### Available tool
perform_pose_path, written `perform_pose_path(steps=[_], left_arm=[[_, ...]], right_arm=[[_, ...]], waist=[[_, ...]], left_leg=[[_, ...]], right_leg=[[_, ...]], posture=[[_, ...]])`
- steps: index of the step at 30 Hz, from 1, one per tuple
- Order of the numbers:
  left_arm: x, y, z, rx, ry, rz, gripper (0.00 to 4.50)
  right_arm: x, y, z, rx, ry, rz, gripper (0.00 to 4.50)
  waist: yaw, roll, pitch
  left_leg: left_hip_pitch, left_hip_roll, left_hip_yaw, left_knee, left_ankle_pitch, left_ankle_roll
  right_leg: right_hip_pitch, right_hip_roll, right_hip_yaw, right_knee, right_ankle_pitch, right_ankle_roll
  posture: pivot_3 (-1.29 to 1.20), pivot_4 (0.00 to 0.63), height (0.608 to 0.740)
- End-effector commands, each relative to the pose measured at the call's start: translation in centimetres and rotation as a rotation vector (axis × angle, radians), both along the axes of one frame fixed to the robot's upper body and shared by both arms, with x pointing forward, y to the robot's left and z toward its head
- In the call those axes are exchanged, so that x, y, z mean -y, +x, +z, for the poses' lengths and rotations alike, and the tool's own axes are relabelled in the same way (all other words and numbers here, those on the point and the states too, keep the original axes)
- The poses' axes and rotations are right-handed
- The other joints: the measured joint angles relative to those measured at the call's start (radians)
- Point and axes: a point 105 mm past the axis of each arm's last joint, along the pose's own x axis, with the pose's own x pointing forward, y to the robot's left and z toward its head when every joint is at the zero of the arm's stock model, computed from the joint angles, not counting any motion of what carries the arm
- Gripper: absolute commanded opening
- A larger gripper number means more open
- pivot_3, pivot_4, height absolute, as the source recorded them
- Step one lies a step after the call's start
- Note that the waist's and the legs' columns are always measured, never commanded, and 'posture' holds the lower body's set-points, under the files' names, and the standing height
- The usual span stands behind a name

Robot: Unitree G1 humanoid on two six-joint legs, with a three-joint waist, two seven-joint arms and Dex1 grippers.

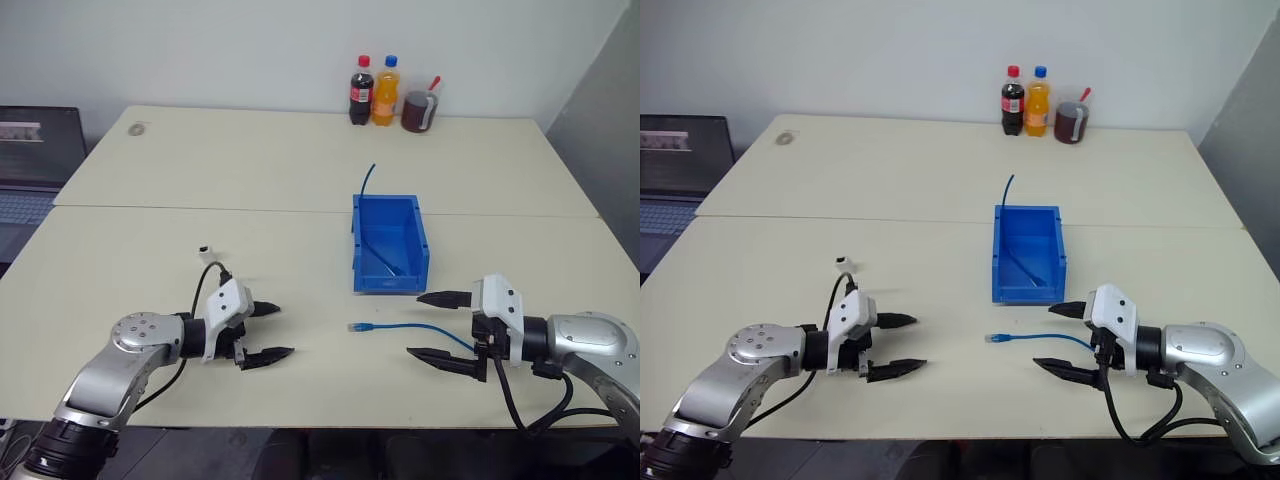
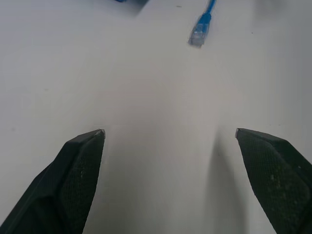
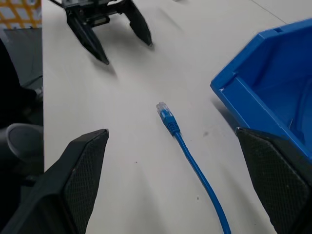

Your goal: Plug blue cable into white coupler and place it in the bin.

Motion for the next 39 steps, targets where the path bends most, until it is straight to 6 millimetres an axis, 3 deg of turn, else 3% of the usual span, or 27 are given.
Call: perform_pose_path(steps=[1,7,14,31,39], left_arm=[[2.8,1.2,-1.1,0.028,0.007,-0.159,4.50],[5.5,3.4,-1.2,0.058,-0.019,-0.251,4.50],[7.9,3.1,-1.3,0.062,-0.022,-0.380,4.50],[10.1,3.2,-1.5,0.074,-0.025,-0.389,4.50],[10.0,2.5,-1.6,0.039,0.000,-0.436,3.07]], right_arm=[[0.3,-0.3,0.6,0.030,0.006,-0.070,4.44],[1.1,-1.0,0.3,0.034,-0.002,-0.159,4.44],[1.4,-1.4,0.1,0.036,0.010,-0.216,4.44],[1.8,-0.6,-0.2,0.057,0.015,-0.273,4.44],[1.8,-0.4,-0.2,0.062,0.013,-0.280,4.50]], waist=[[0.008,0.000,0.000],[0.025,0.001,-0.001],[0.028,0.002,-0.001],[0.025,0.002,-0.002],[0.024,0.002,-0.002]], left_leg=[[-0.001,0.000,-0.001,0.000,0.000,0.000],[-0.001,-0.001,-0.004,0.003,0.000,0.000],[0.000,-0.001,-0.008,0.005,0.001,0.001],[0.000,-0.001,-0.010,0.005,0.001,0.001],[0.000,-0.001,-0.010,0.006,0.001,0.001]], right_leg=[[0.000,0.000,-0.001,0.000,0.000,0.000],[0.002,0.000,-0.009,0.000,0.000,0.001],[0.005,0.001,-0.015,0.001,0.001,0.002],[0.006,0.001,-0.016,0.002,0.001,0.002],[0.006,0.001,-0.016,0.002,0.001,0.002]], posture=[[0.00,0.150,0.740],[0.00,0.150,0.740],[0.00,0.150,0.740],[0.00,0.150,0.740],[0.00,0.150,0.740]])
